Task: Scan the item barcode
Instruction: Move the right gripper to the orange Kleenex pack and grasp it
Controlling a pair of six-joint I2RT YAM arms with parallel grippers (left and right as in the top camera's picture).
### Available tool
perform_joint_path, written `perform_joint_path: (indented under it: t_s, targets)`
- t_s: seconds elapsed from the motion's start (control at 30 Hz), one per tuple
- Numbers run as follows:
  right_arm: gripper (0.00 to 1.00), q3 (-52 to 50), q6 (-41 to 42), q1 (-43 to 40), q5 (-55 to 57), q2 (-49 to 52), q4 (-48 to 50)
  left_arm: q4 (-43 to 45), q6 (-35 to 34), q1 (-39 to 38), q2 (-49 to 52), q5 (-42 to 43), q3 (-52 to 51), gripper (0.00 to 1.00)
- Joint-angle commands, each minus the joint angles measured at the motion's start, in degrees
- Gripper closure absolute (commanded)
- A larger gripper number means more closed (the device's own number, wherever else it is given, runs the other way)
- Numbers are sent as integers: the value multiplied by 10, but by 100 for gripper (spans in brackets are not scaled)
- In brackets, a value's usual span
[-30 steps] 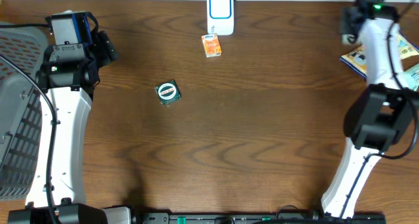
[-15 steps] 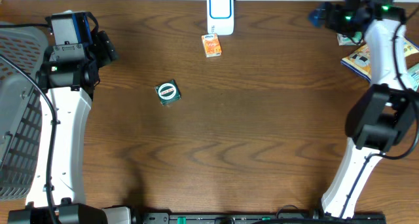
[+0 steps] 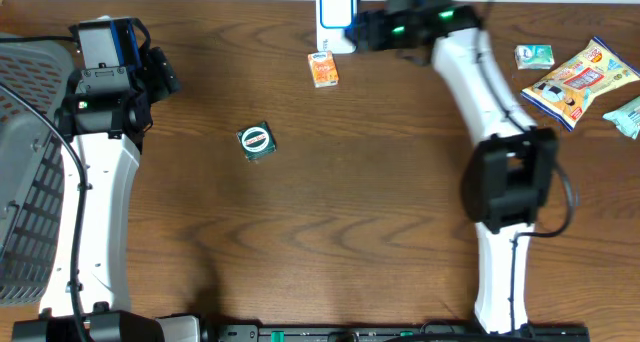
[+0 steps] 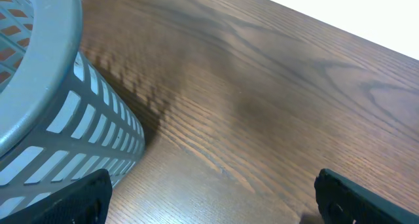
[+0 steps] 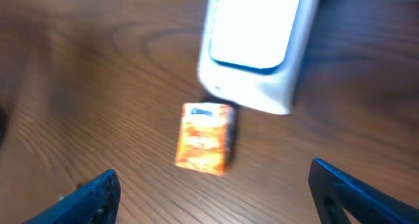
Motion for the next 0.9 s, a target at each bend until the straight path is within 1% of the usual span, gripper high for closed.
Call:
perform_joint_path:
  t_s: [0.0,0.2,0.37,0.57,0.63,0.7,0.77,0.87]
  targets:
    - [15,3,21,31,64,43,8,-2,7,2,4,-5,5,2]
    - [24,3,21,66,92,82,15,-2,7,2,4,-5,5,2]
    - [25,3,21,70,104,102,24,-2,7,2,4,-5,5,2]
    - [37,3,21,70,101,127,46,-2,7,2,4,-5,5,2]
    - [39,3,23,70,93,134,54,-2,7,2,4,-5,5,2]
    - [48,3,25,70,74,140,60,-2,7,2,4,-5,5,2]
    - [62,3,28,70,65,141,59,-2,7,2,4,-5,5,2]
    - [97,3,30,70,60,141,55,-2,7,2,4,-5,5,2]
